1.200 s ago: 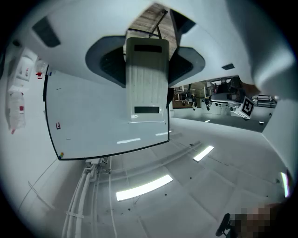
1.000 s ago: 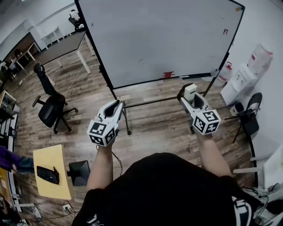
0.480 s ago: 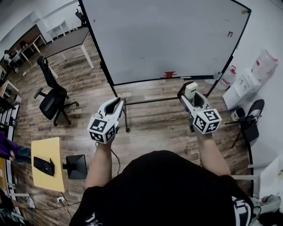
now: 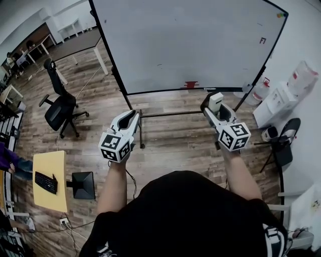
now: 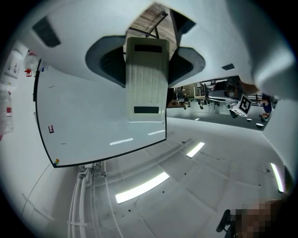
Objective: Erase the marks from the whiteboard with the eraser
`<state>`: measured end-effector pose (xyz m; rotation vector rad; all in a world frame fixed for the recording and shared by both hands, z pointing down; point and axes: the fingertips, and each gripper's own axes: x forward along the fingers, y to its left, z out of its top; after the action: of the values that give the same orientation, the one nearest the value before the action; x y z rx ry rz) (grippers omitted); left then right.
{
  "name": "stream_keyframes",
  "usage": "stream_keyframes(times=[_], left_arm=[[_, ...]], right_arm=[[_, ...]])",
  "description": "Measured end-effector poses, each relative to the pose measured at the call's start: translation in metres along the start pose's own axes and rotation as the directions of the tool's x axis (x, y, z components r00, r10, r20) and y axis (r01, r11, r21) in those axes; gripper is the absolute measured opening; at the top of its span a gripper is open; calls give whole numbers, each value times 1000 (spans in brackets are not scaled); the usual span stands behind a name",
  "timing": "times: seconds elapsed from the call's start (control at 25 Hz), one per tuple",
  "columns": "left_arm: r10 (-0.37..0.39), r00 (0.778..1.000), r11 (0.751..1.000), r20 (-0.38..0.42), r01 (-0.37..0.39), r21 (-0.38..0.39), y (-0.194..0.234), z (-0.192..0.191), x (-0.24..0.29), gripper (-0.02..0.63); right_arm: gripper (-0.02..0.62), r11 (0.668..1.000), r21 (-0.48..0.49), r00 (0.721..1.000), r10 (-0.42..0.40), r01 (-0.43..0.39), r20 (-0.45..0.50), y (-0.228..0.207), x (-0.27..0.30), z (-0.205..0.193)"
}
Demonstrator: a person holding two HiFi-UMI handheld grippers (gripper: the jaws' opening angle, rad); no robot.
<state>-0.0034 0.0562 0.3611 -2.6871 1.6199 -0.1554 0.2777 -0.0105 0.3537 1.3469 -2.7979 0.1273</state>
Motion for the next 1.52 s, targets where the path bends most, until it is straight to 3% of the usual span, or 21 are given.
stream_keyframes(times=[0.6,1.52], left_arm=[[30,999,999,-26,-30,-16,-26,-11,2,61],[27,998,999,-49,-28,-22,12,-22,13,61]], right_arm=[[250,999,17,999,28,-28,-30,-14,-11,-18],[250,1000,4,999,-3,3,-43,-8,26,-22]])
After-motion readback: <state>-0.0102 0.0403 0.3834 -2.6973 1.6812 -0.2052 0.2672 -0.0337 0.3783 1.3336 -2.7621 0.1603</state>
